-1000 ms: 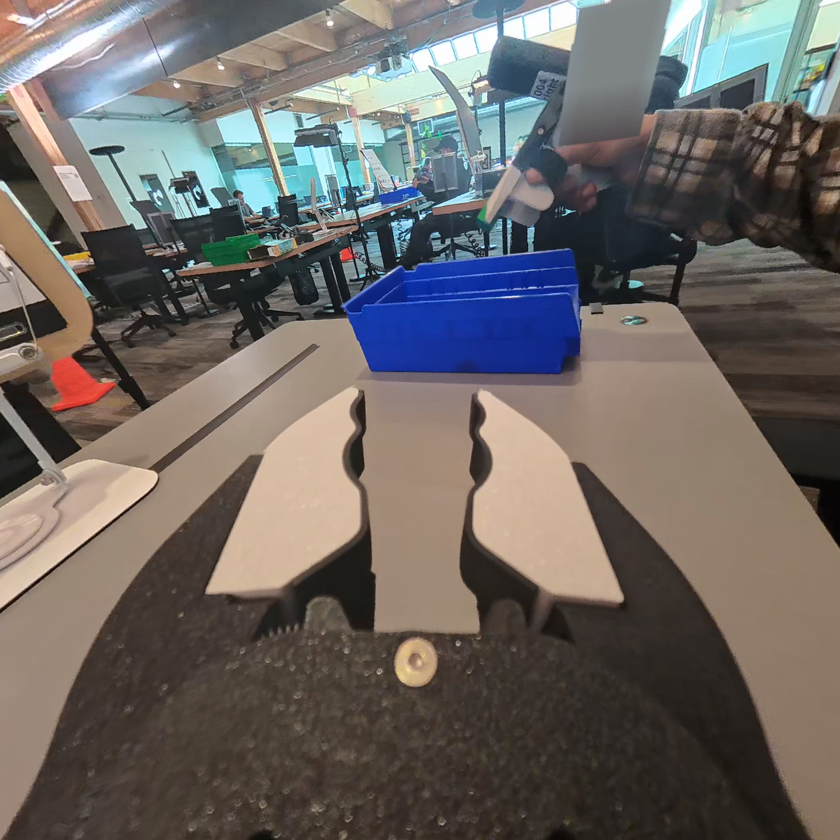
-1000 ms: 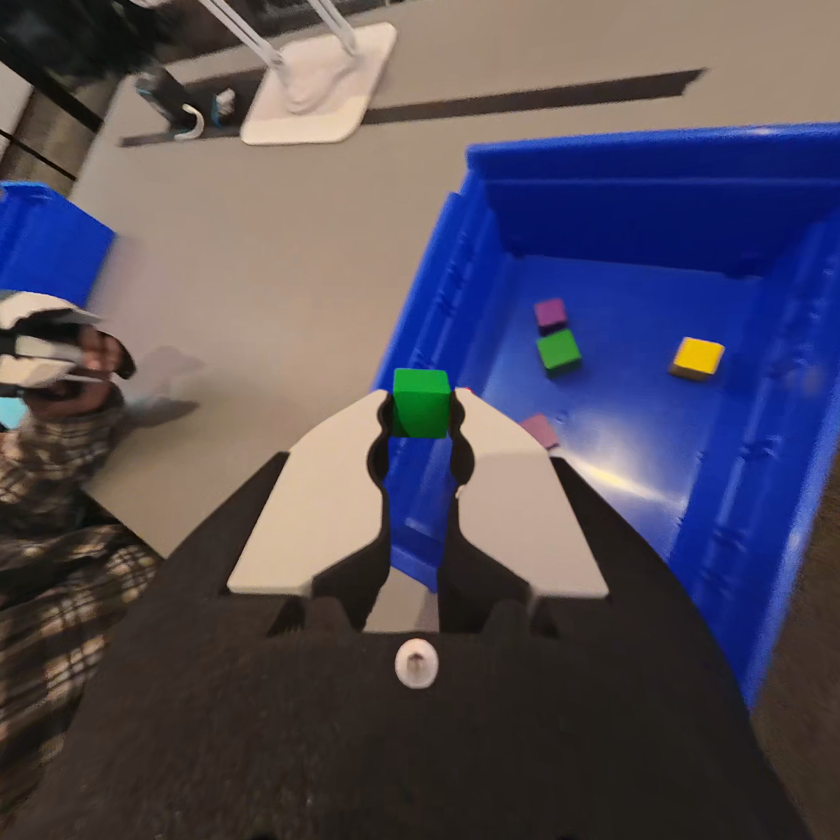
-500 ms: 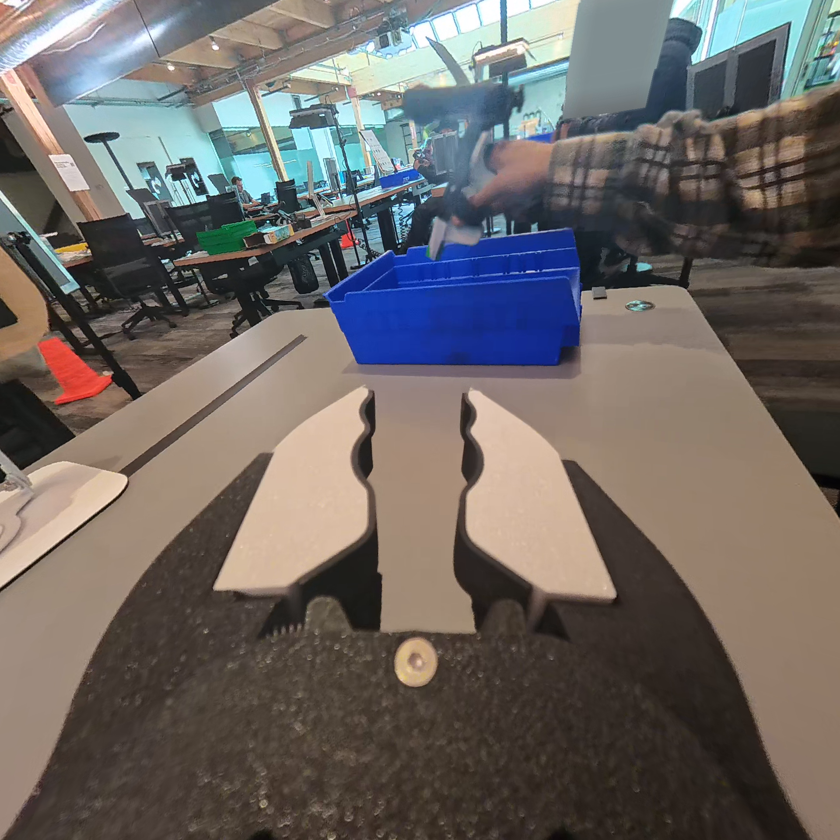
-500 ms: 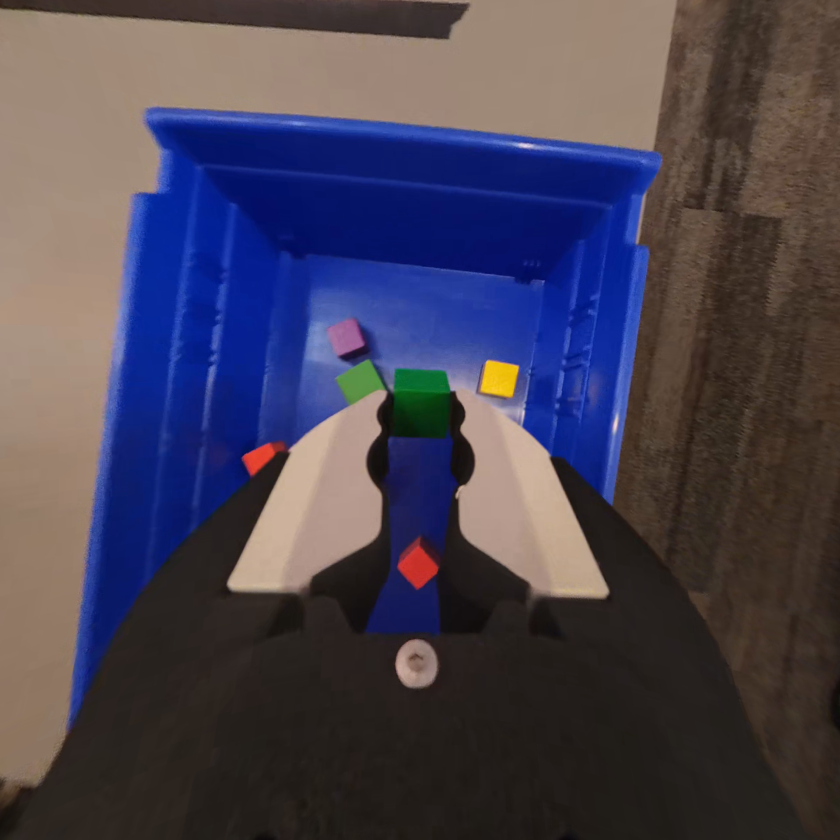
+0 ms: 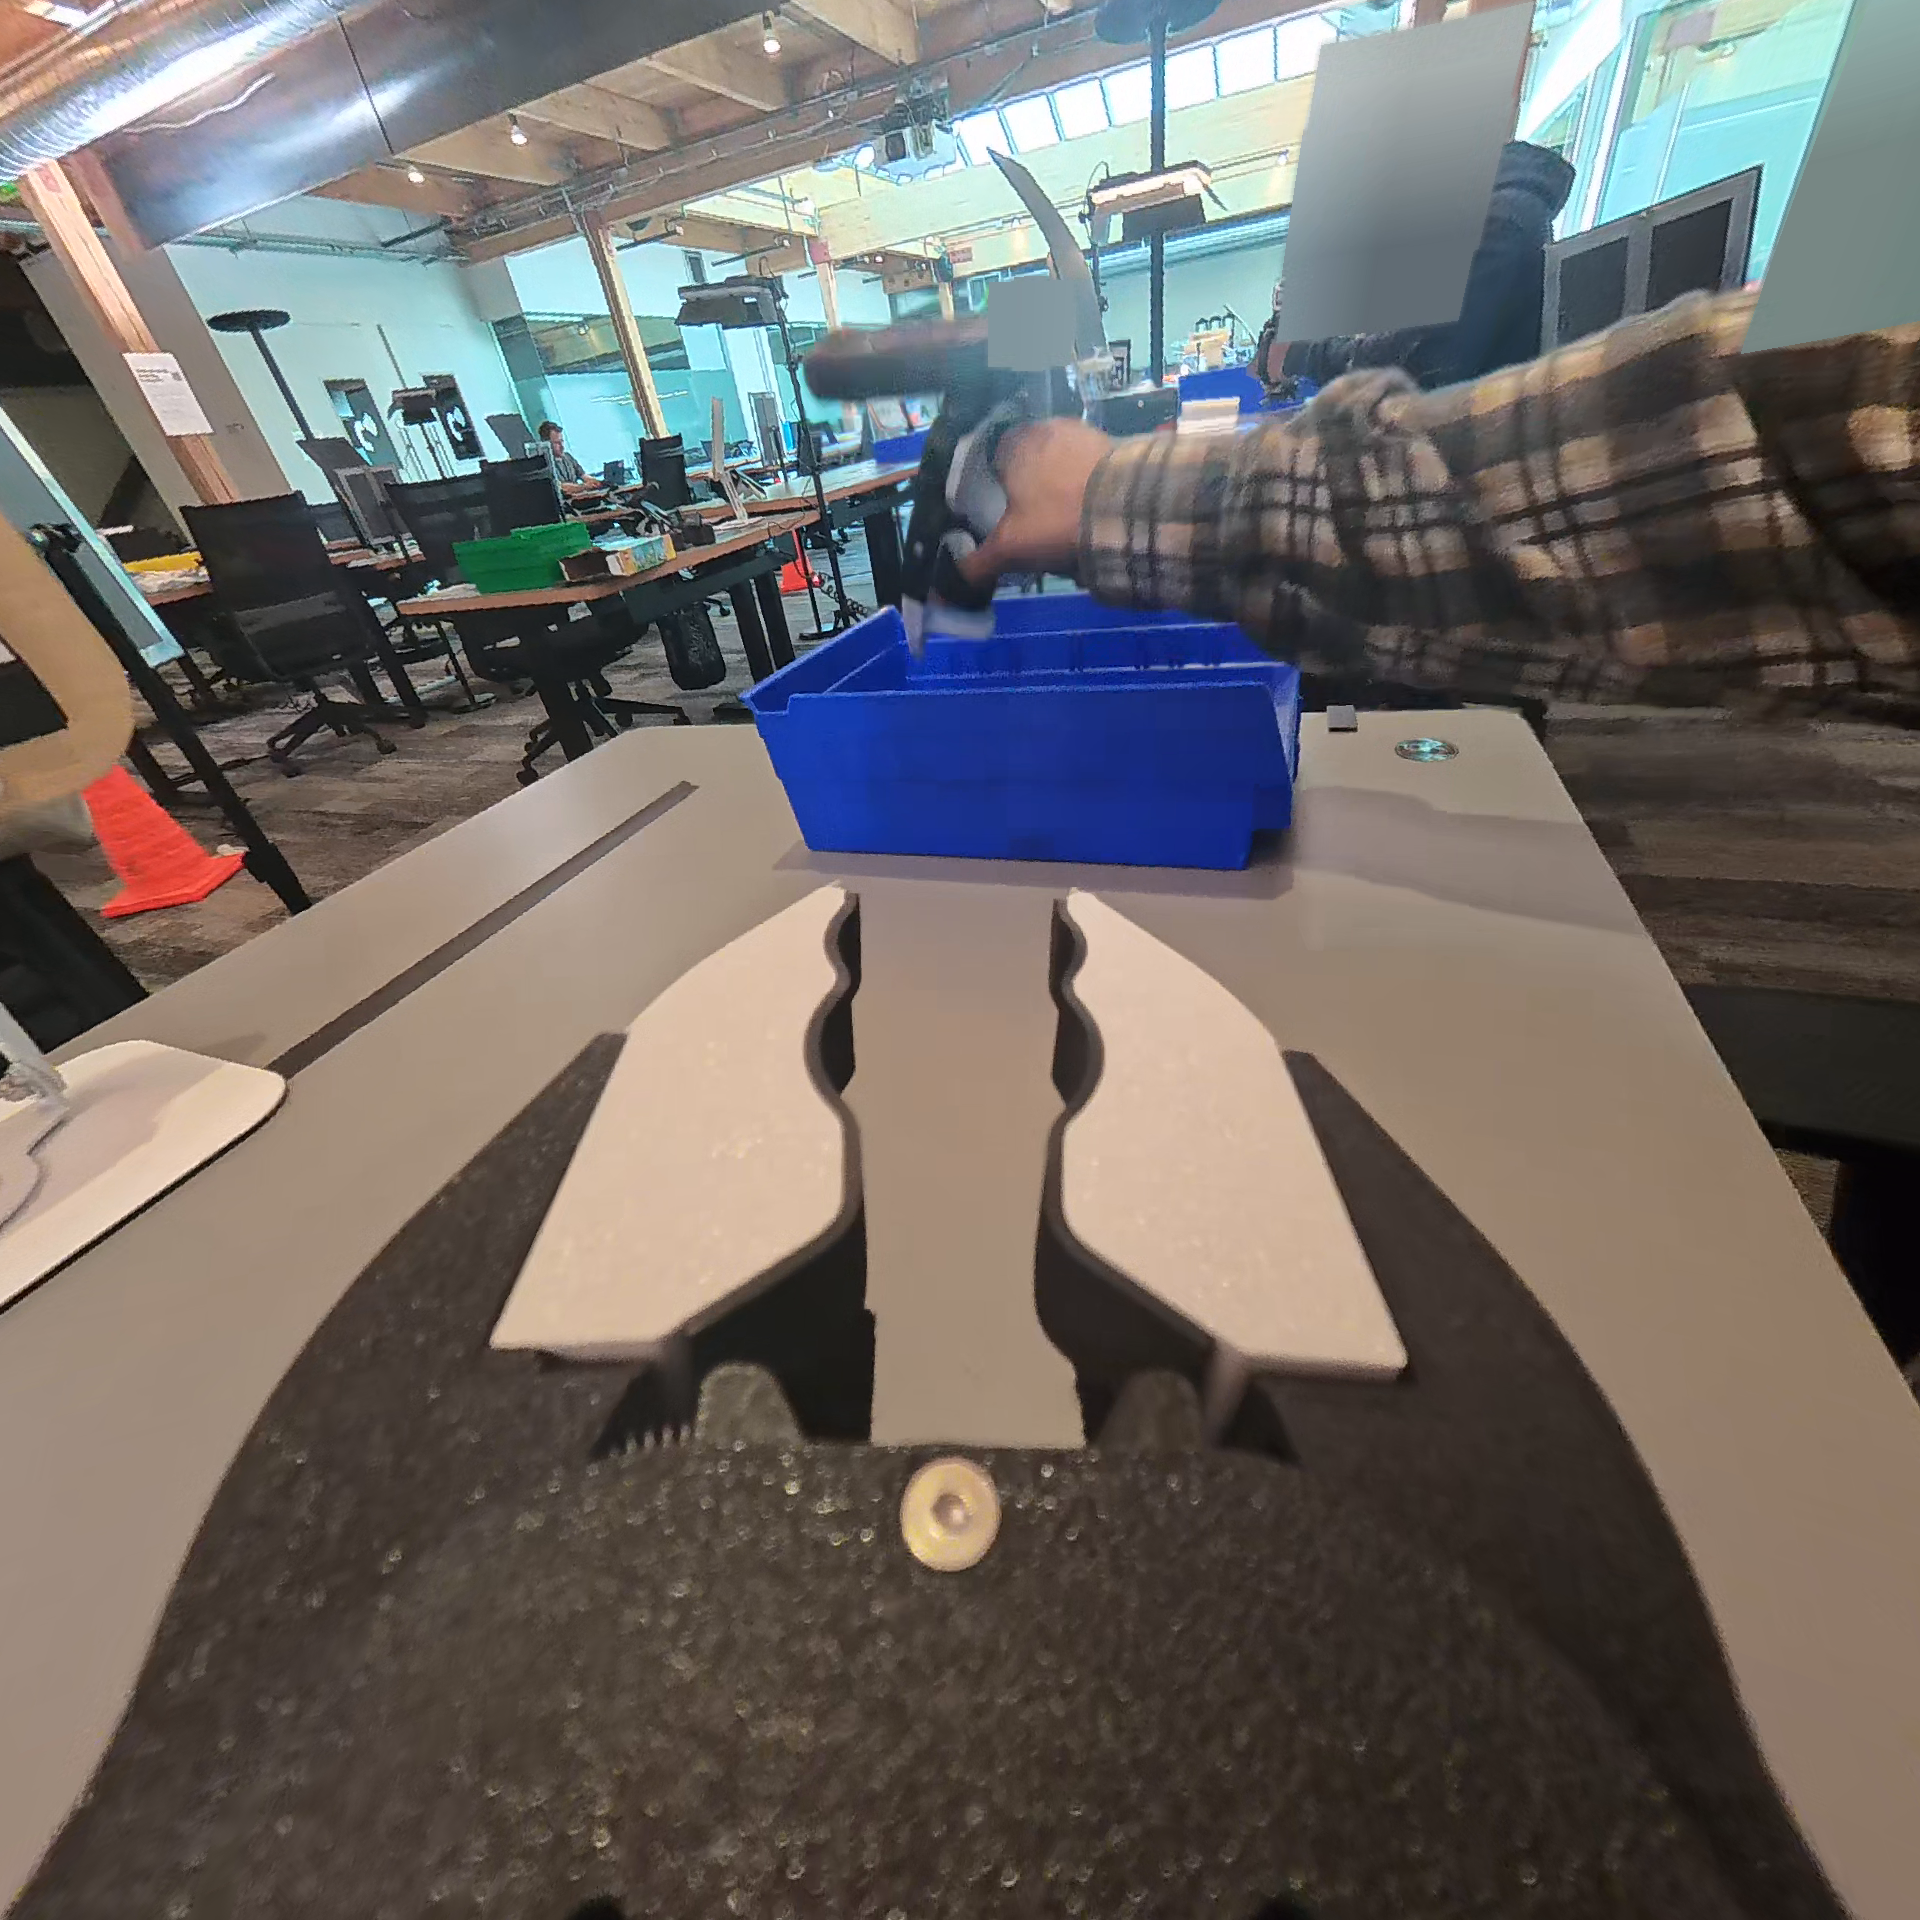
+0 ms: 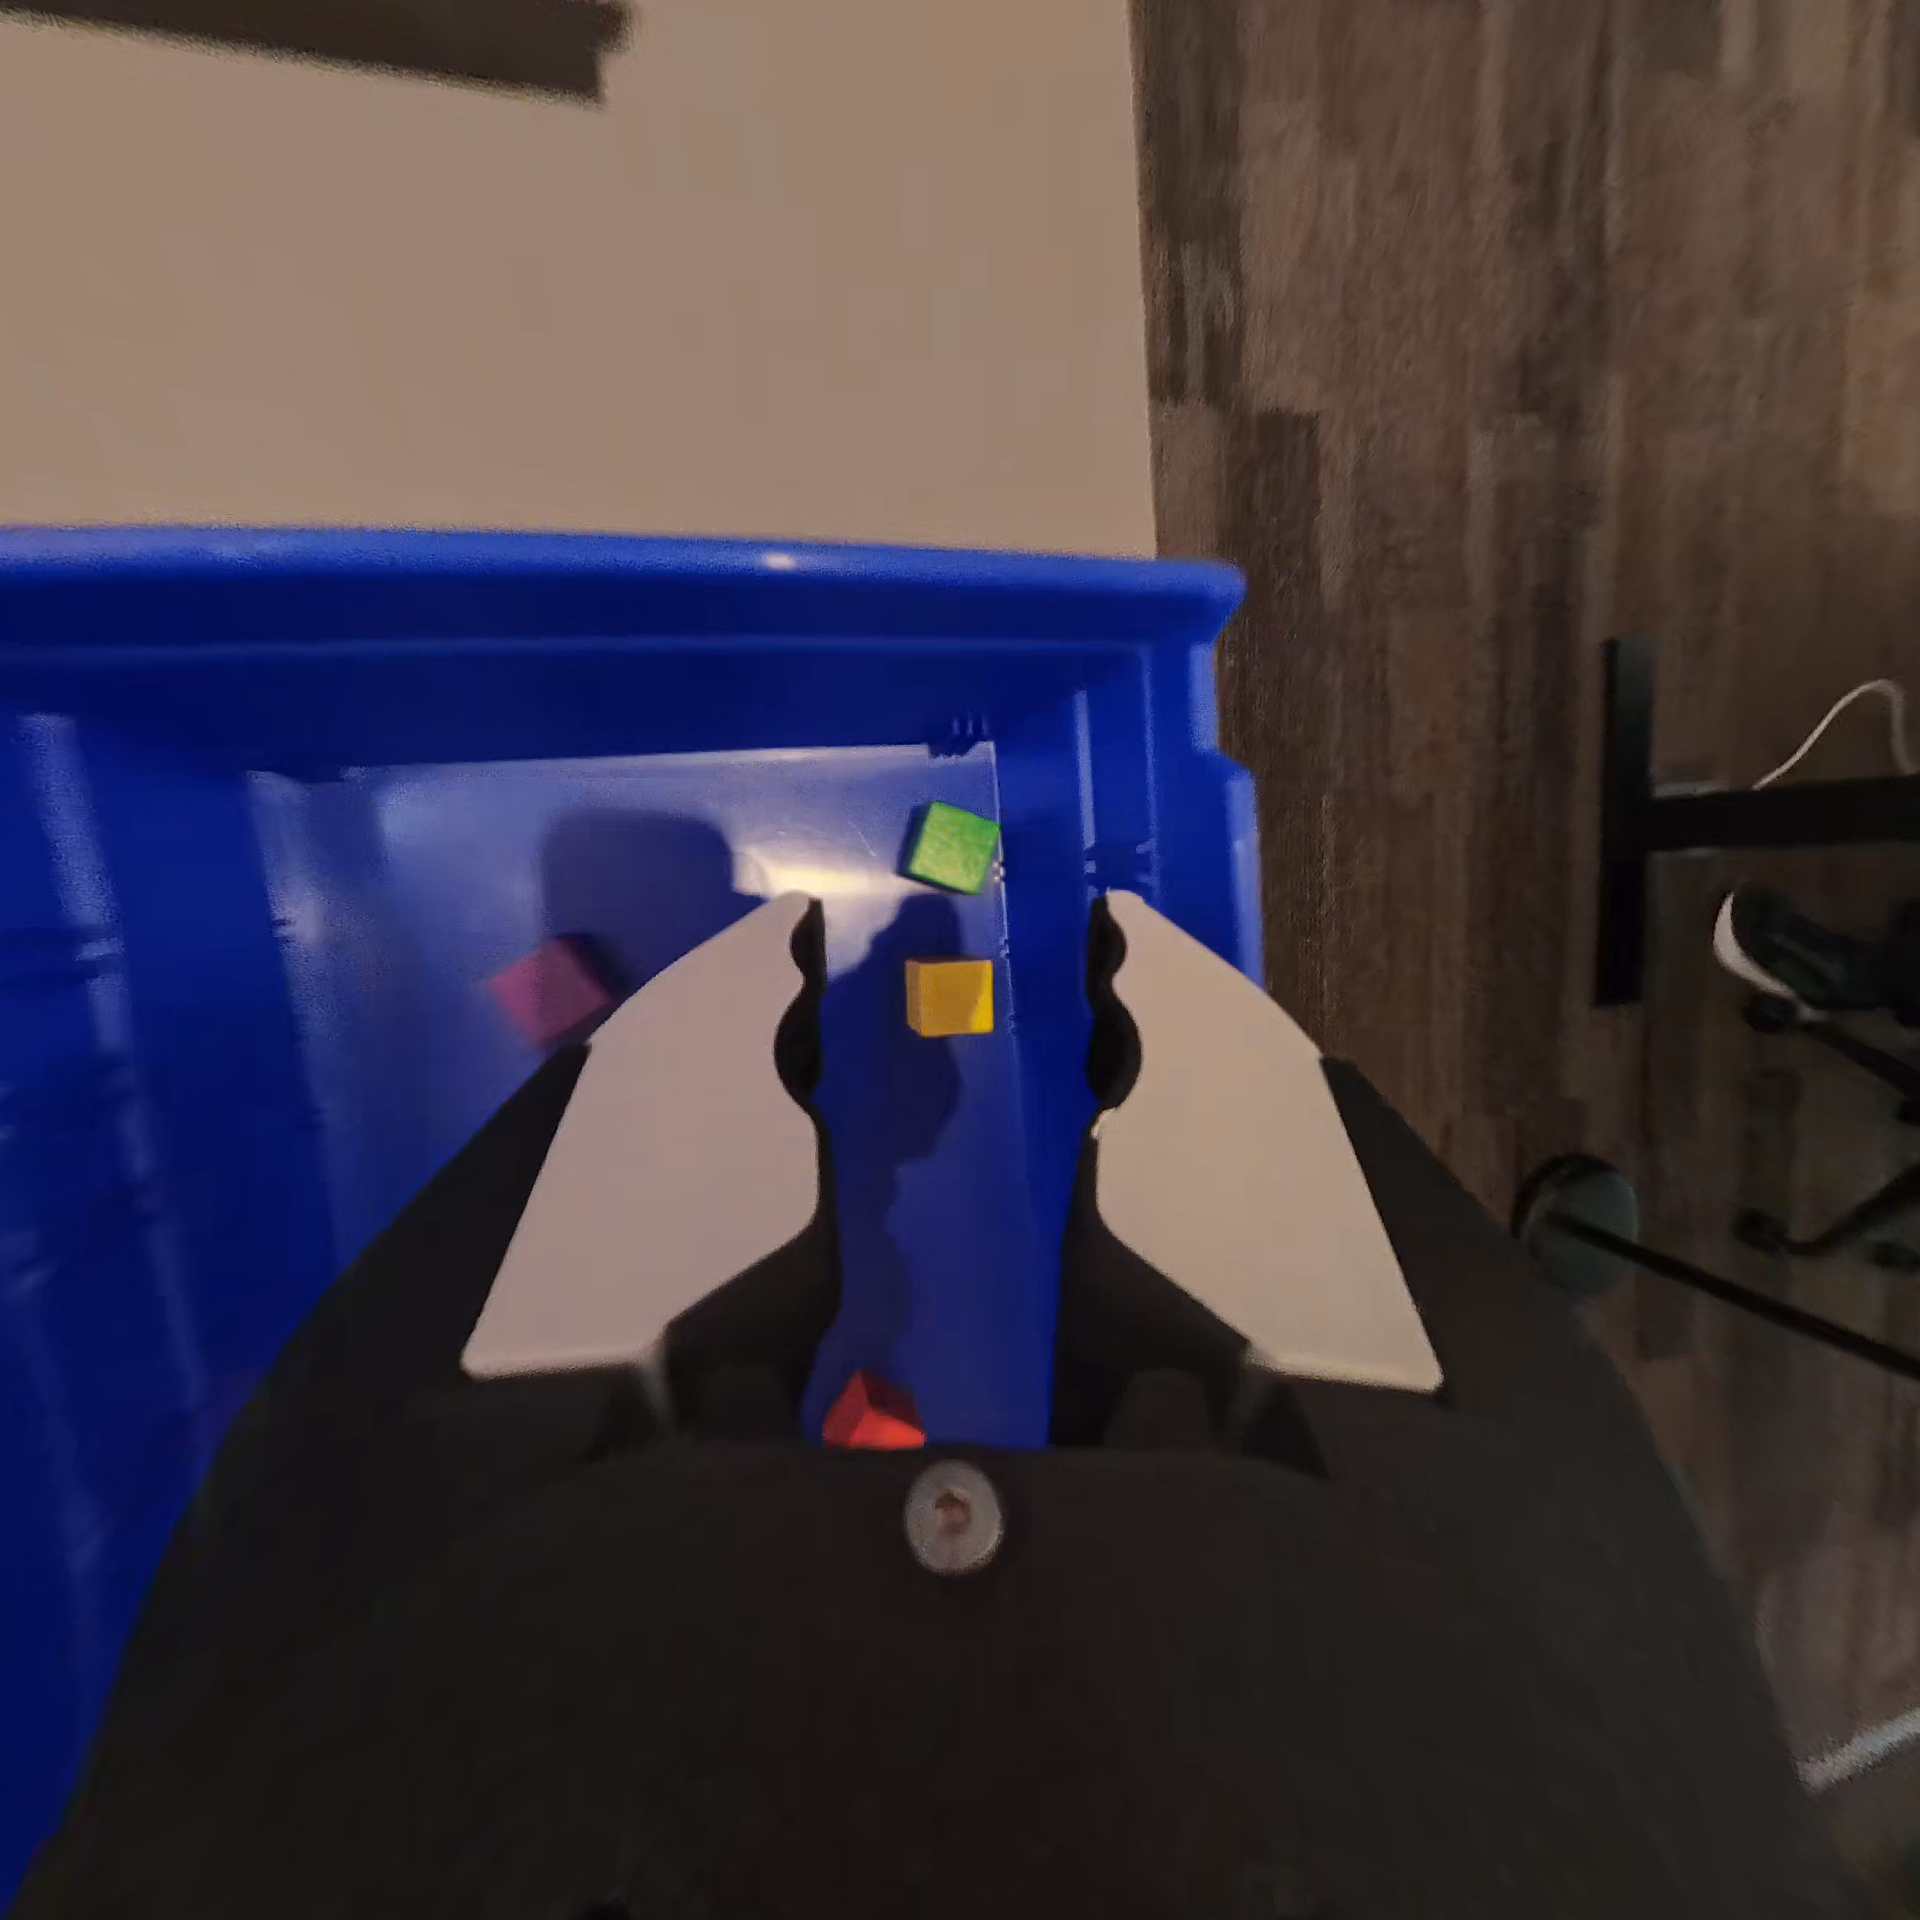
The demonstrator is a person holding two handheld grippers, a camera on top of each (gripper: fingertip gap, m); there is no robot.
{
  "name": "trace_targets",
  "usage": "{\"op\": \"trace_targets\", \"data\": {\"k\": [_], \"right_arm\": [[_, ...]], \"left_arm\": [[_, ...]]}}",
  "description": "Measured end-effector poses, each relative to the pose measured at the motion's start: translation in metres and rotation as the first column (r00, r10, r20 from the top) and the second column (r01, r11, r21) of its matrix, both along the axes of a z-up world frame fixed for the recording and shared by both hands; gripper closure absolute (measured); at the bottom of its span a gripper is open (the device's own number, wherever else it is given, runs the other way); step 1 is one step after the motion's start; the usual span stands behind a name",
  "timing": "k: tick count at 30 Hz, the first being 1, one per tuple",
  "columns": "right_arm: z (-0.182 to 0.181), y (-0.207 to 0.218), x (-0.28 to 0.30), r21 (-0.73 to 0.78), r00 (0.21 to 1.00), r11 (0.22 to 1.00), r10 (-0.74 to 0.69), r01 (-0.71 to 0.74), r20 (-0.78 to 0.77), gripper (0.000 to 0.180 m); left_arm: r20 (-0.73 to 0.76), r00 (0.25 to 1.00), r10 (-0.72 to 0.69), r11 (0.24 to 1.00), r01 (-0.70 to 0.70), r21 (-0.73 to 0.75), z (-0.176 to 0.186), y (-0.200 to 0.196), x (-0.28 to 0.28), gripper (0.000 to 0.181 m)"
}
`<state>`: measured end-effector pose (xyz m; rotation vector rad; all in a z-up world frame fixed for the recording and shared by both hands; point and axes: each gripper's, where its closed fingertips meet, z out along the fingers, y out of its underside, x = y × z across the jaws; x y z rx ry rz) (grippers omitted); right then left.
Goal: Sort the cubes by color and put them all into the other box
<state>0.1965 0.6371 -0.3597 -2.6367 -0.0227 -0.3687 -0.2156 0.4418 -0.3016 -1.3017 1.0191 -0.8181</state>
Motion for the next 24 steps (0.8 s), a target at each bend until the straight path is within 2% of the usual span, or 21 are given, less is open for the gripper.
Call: {"op": "trace_targets", "data": {"k": [3, 5, 8, 10, 12, 14, 19, 21, 24], "right_arm": [[0.074, -0.006, -0.026, 0.16, 0.996, 0.983, 0.092, -0.087, -0.021, 0.132], [0.129, -0.018, -0.056, 0.289, 0.98, 0.943, 0.188, -0.163, -0.06, 0.133], [0.189, -0.047, -0.122, 0.487, 0.907, 0.831, 0.39, -0.27, -0.161, 0.133], [0.209, -0.07, -0.172, 0.604, 0.821, 0.728, 0.534, -0.324, -0.203, 0.133], [0.207, -0.093, -0.221, 0.686, 0.717, 0.627, 0.662, -0.37, -0.218, 0.131], [0.188, -0.112, -0.265, 0.731, 0.615, 0.553, 0.753, -0.4, -0.233, 0.128], [0.125, -0.129, -0.337, 0.791, 0.385, 0.462, 0.868, -0.4, -0.313, 0.122], [0.106, -0.126, -0.356, 0.819, 0.302, 0.448, 0.886, -0.359, -0.352, 0.12], [0.087, -0.126, -0.383, 0.843, 0.179, 0.439, 0.898, -0.312, -0.402, 0.117]], "left_arm": [[0.013, 1.0, 0.002, 1.0, -0.002, -0.015, 0.003, 0.0, -0.002, 0.146], [0.013, 1.0, 0.004, 1.0, -0.004, -0.027, 0.004, -0.001, -0.004, 0.144], [0.001, 1.0, 0.012, 0.999, -0.012, -0.03, 0.006, -0.005, -0.009, 0.144], [0.003, 0.999, 0.033, 0.999, -0.033, -0.024, 0.011, -0.006, -0.018, 0.143], [0.004, 0.998, 0.067, 0.998, -0.067, -0.015, 0.02, -0.006, -0.034, 0.142], [-0.018, 0.994, 0.112, 0.994, -0.112, -0.009, 0.029, -0.005, -0.057, 0.139], [-0.121, 0.952, 0.28, 0.96, -0.28, 0.016, 0.058, -0.003, -0.158, 0.134], [-0.199, 0.894, 0.402, 0.915, -0.4, 0.05, 0.071, 0.002, -0.22, 0.133], [-0.388, 0.737, 0.553, 0.813, -0.58, 0.056, 0.073, 0.008, -0.329, 0.13]]}}
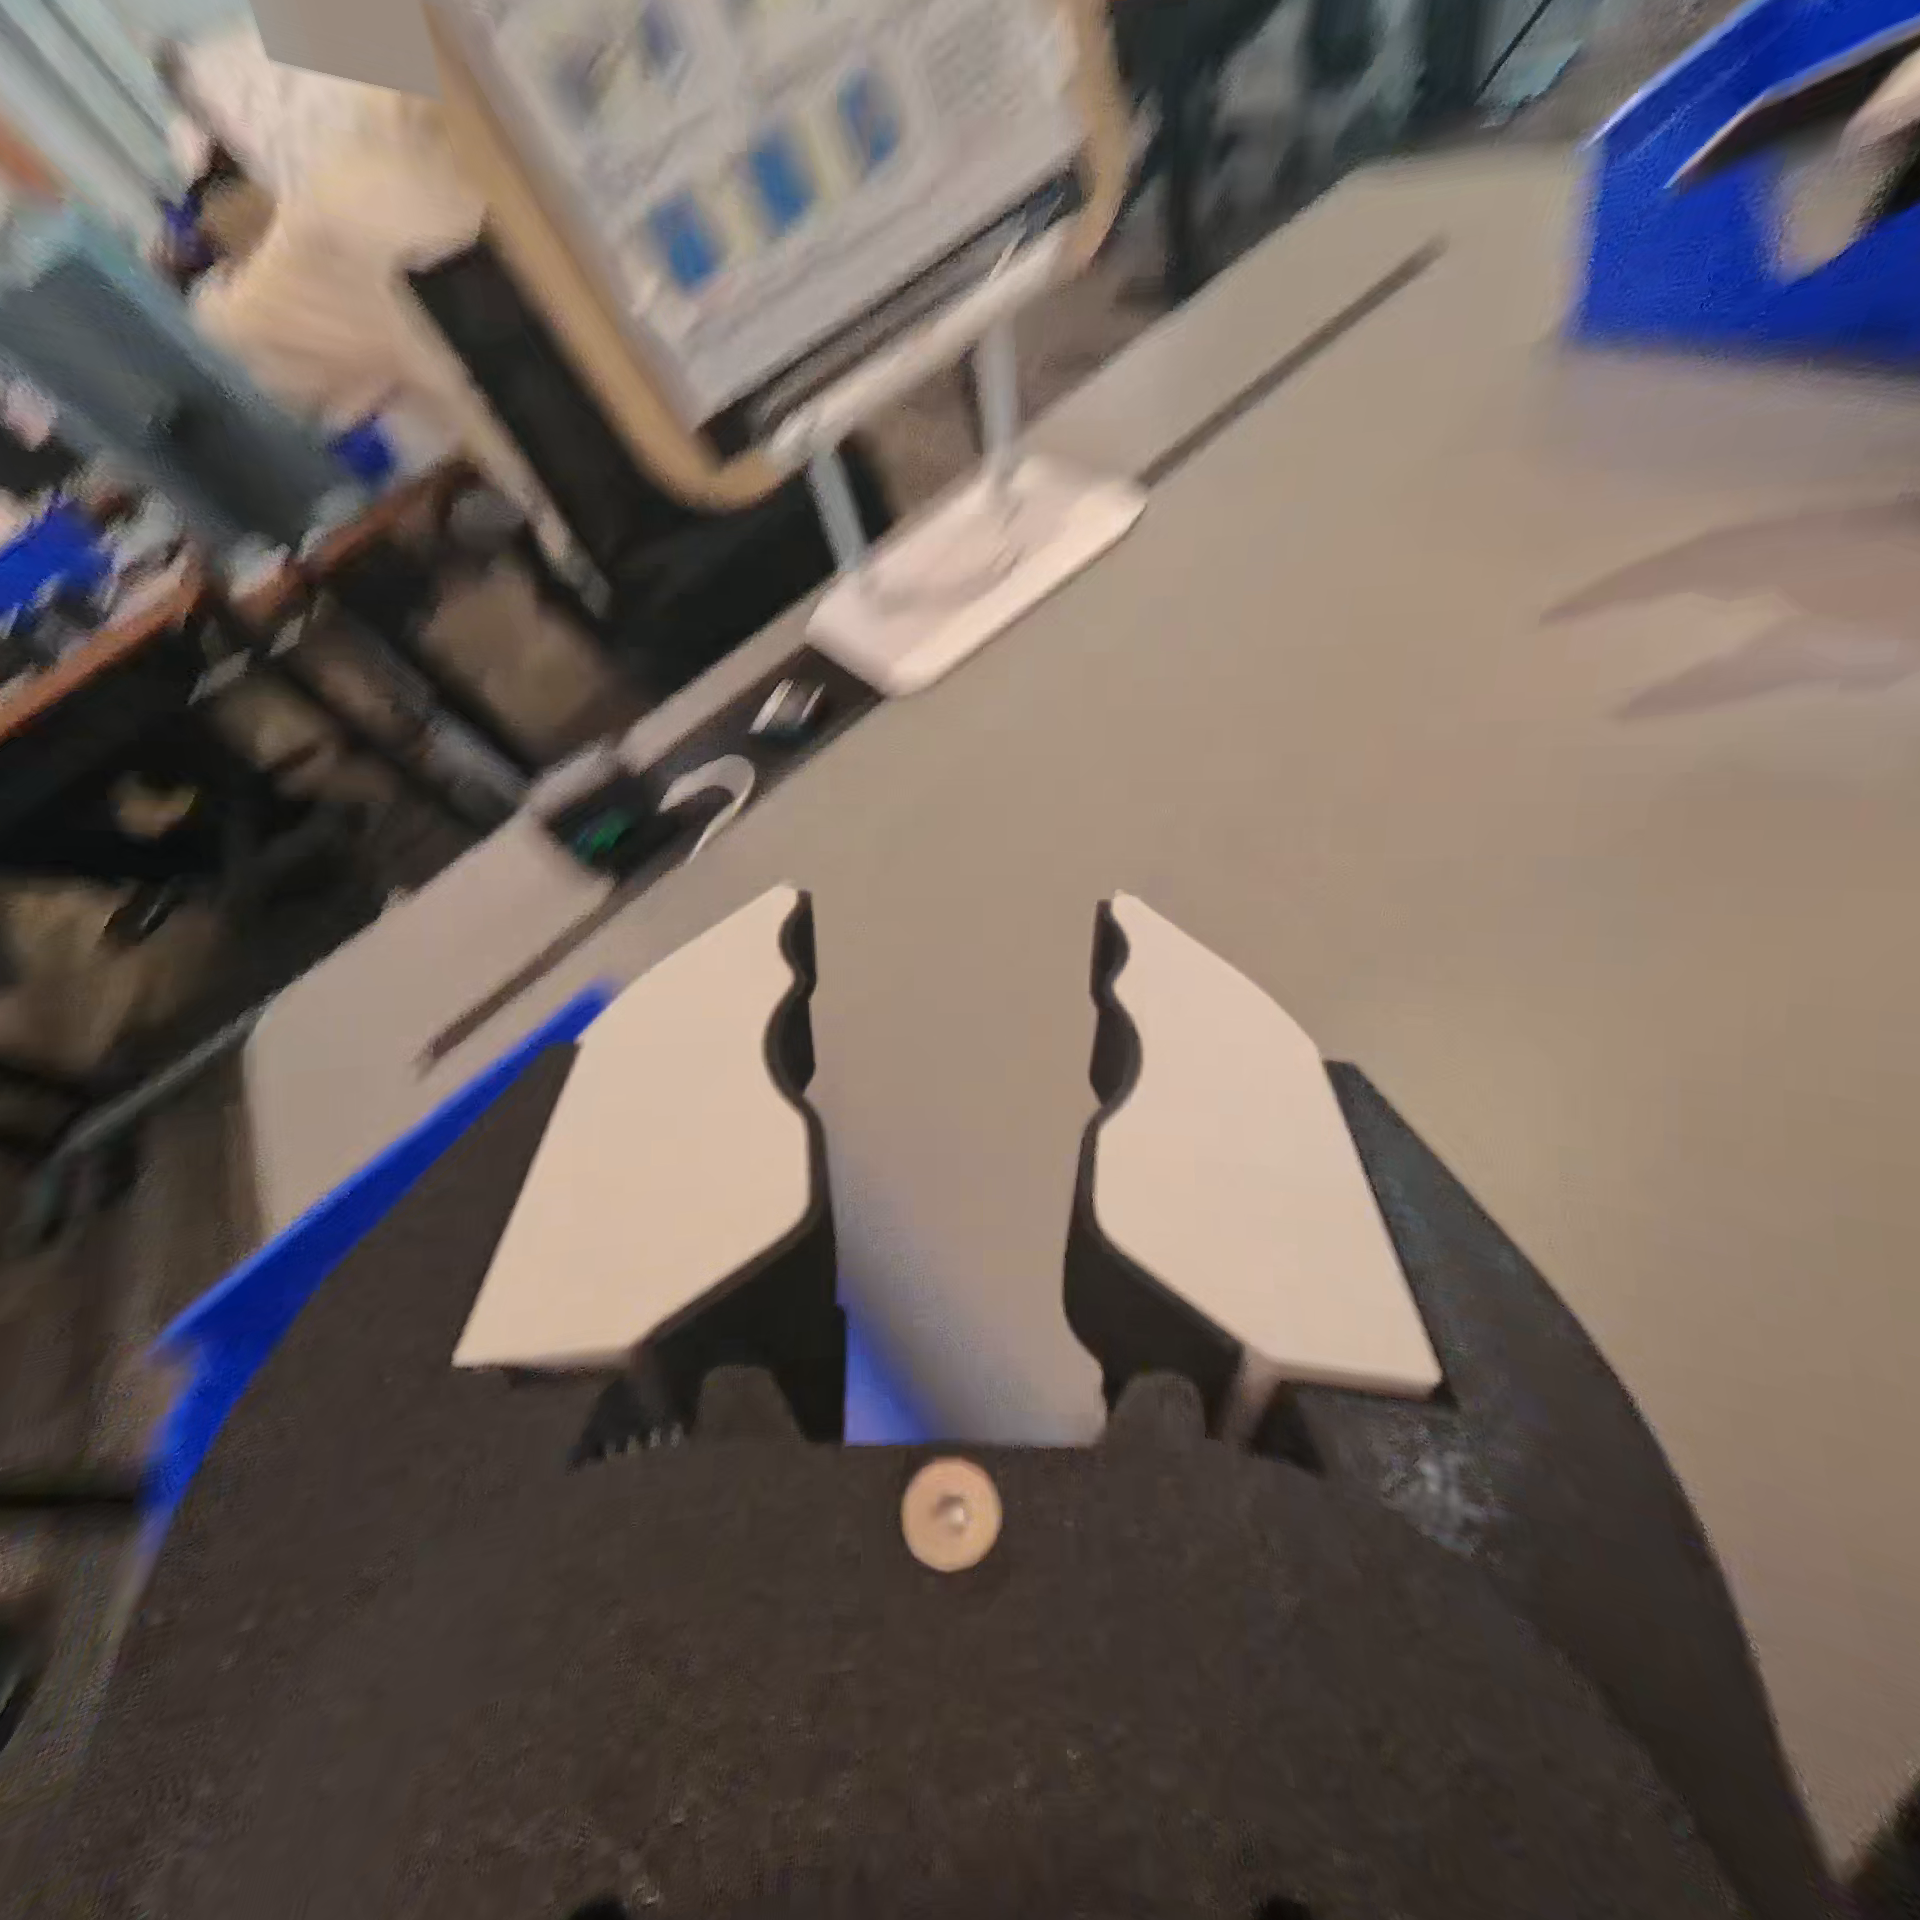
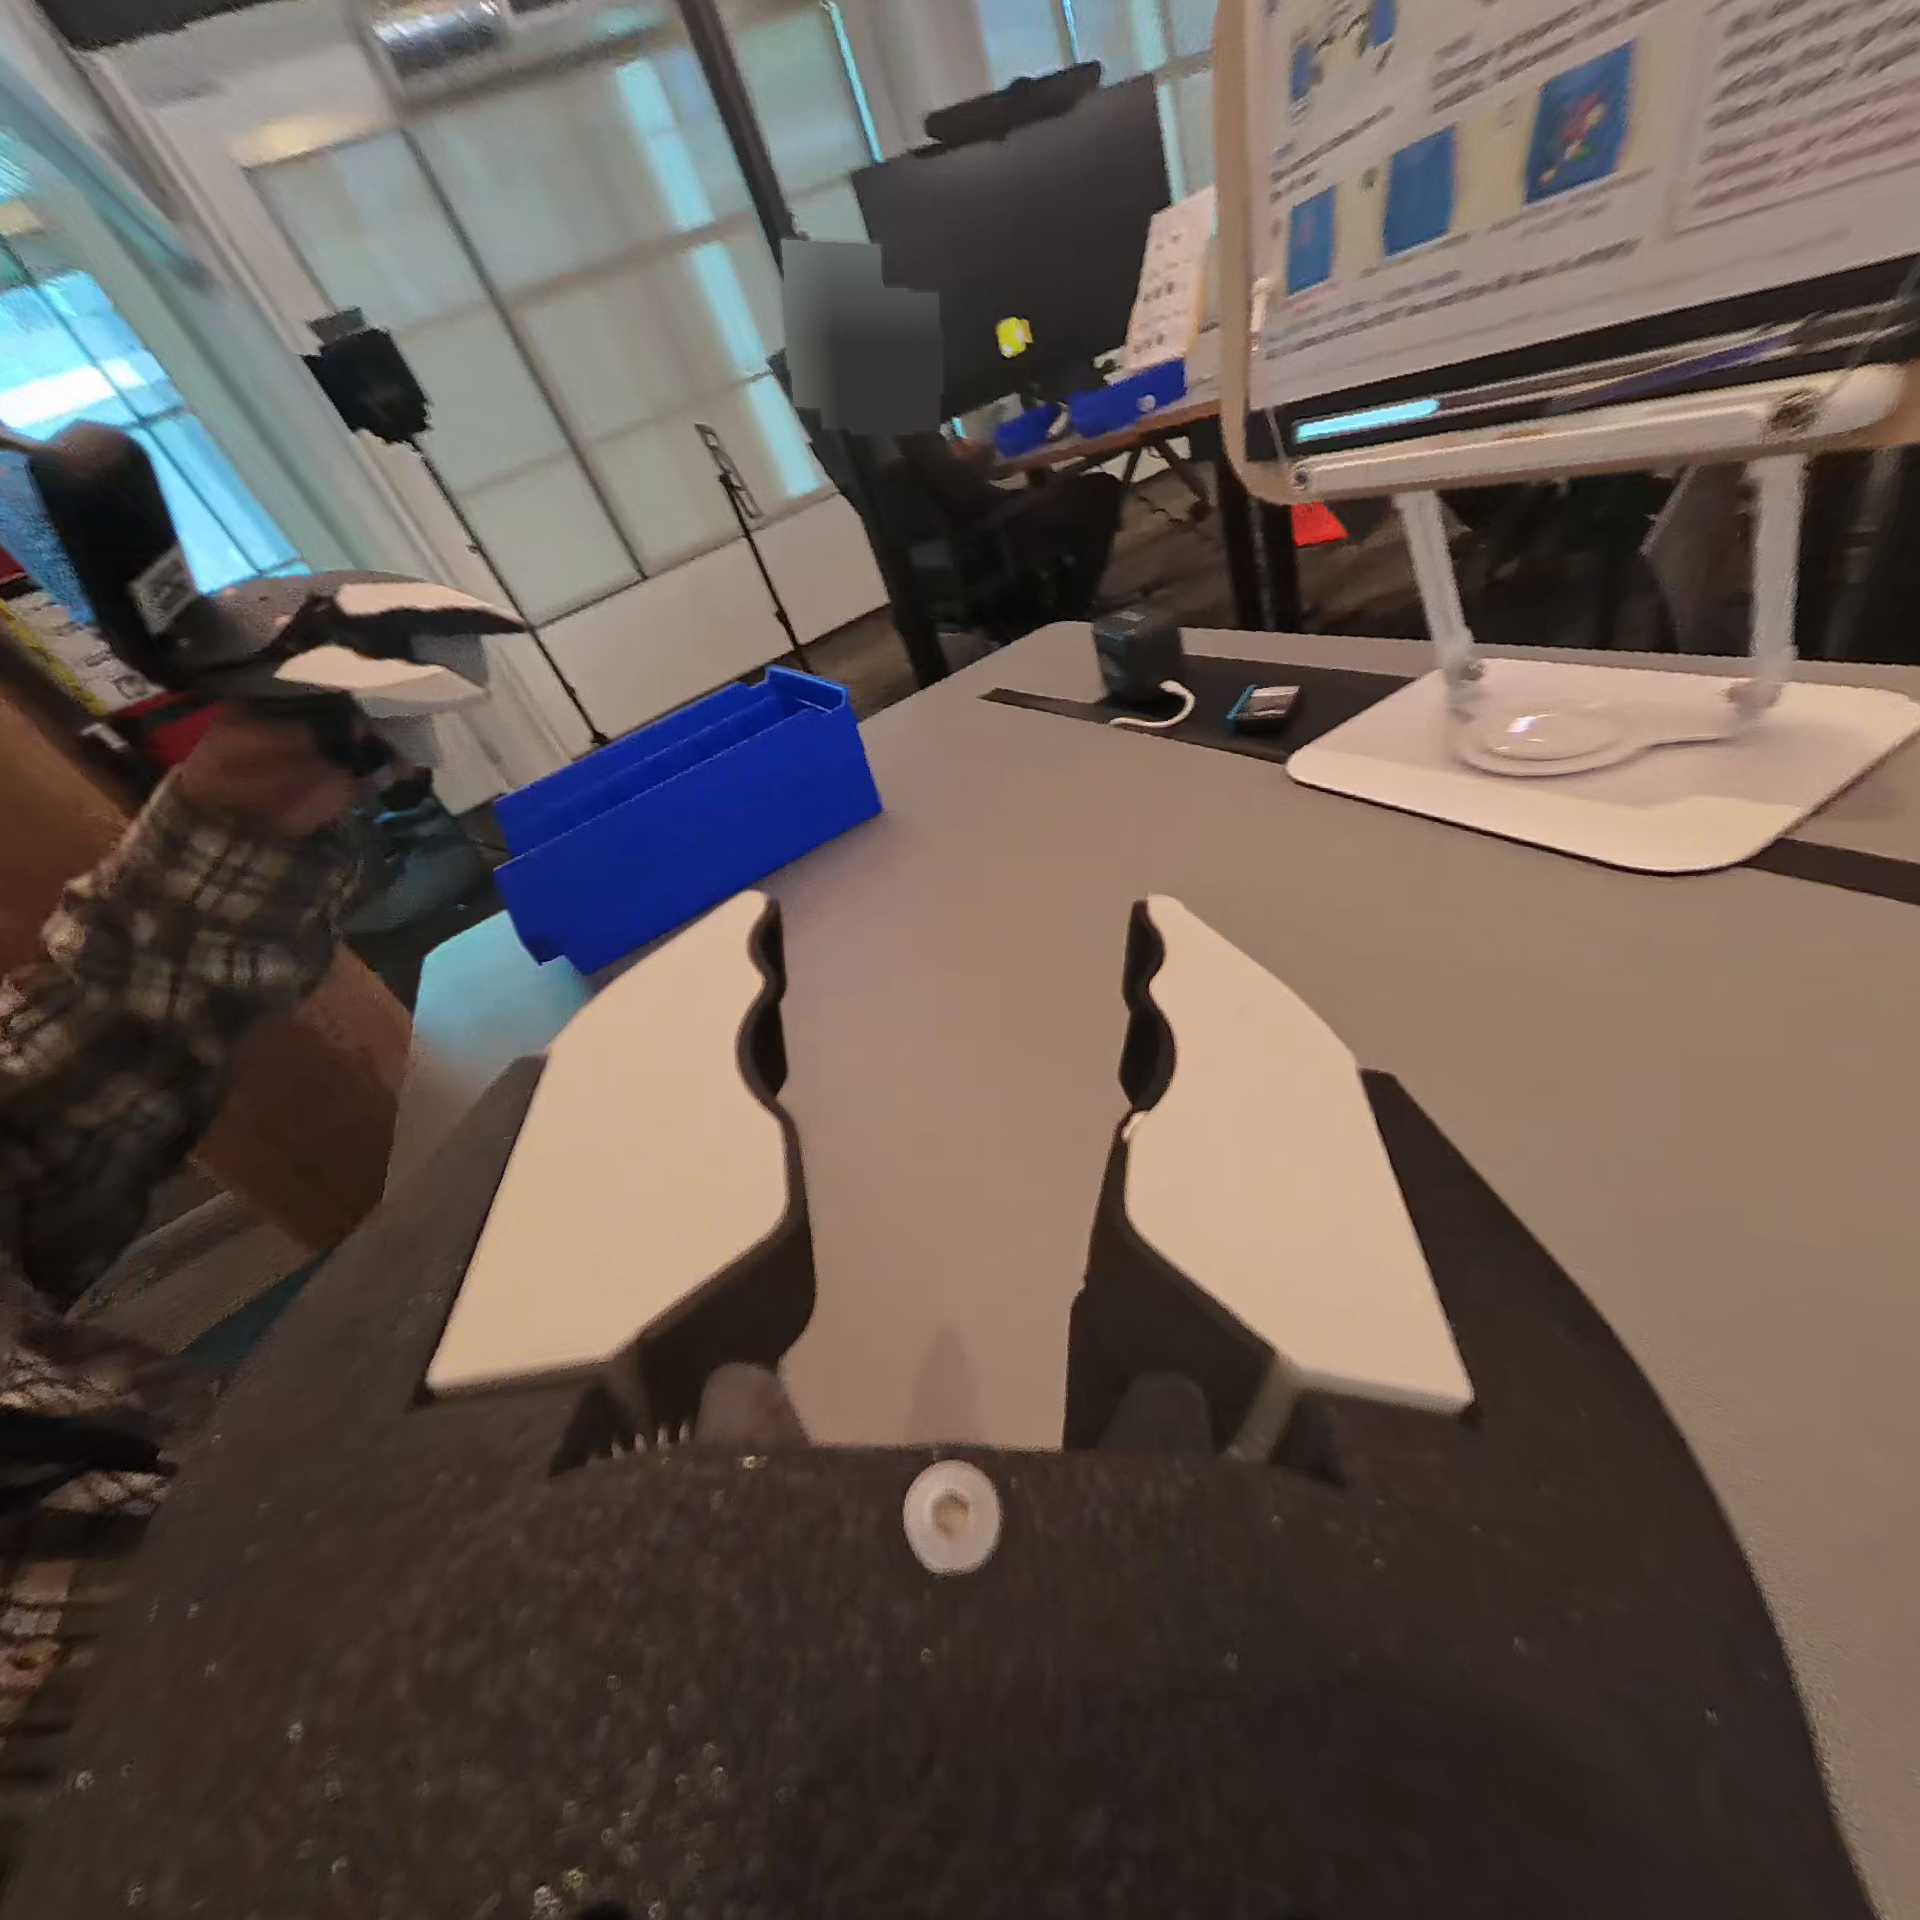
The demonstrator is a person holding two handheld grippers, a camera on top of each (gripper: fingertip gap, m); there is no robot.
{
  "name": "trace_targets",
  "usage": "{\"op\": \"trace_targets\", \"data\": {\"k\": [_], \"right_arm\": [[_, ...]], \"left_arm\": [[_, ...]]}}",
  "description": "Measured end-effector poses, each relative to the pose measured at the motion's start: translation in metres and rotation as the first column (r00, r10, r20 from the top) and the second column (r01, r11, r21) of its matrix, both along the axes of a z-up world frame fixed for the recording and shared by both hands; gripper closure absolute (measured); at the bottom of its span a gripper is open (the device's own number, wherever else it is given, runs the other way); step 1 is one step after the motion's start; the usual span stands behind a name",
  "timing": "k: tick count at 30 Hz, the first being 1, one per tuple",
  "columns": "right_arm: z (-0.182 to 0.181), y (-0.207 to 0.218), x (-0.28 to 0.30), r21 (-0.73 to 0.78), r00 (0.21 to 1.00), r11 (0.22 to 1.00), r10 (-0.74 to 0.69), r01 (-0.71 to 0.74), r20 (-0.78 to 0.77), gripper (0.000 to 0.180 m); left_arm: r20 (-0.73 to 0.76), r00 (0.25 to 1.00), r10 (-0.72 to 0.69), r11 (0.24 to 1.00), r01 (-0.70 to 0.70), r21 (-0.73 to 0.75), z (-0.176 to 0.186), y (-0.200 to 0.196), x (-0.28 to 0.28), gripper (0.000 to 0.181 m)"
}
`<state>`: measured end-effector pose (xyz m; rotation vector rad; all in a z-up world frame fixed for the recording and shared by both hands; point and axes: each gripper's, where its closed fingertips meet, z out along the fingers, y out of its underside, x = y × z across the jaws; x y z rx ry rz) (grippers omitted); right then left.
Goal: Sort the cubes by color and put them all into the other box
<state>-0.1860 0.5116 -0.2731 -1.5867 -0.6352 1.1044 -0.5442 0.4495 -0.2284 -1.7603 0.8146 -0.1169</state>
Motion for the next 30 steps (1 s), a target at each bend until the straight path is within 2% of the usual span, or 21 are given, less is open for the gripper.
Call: {"op": "trace_targets", "data": {"k": [2, 3, 7, 12, 19, 25, 30], "right_arm": [[-0.01, 0.001, -0.011, 0.023, 1.0, 1.0, 0.019, -0.019, -0.012, 0.117], [-0.013, 0.001, -0.016, 0.043, 1.0, 0.999, 0.027, -0.026, -0.013, 0.117], [-0.028, -0.003, -0.027, 0.102, 0.995, 0.992, 0.072, -0.079, 0.068, 0.117], [-0.036, -0.009, -0.03, 0.135, 0.991, 0.985, 0.091, -0.104, 0.095, 0.113], [-0.037, -0.008, -0.025, 0.146, 0.992, 0.985, 0.08, -0.093, 0.093, 0.11], [-0.039, -0.011, -0.029, 0.146, 0.989, 0.982, 0.104, -0.119, 0.106, 0.11], [-0.04, -0.012, -0.031, 0.138, 0.988, 0.983, 0.11, -0.124, 0.104, 0.111]], "left_arm": [[-0.126, 0.987, 0.099, 0.988, -0.113, -0.103, -0.011, -0.003, -0.068, 0.132], [-0.203, 0.974, 0.099, 0.979, -0.132, -0.157, -0.02, -0.008, -0.096, 0.134], [-0.465, 0.882, -0.071, 0.879, -0.166, -0.448, -0.07, -0.036, -0.177, 0.132], [-0.576, 0.775, -0.259, 0.719, -0.243, -0.651, -0.117, -0.05, -0.226, 0.134], [-0.651, 0.616, -0.443, 0.572, -0.365, -0.735, -0.165, -0.059, -0.262, 0.133], [-0.673, 0.578, -0.462, 0.548, -0.411, -0.729, -0.189, -0.056, -0.28, 0.142], [-0.67, 0.518, -0.532, 0.467, -0.481, -0.742, -0.206, -0.063, -0.29, 0.154]]}}
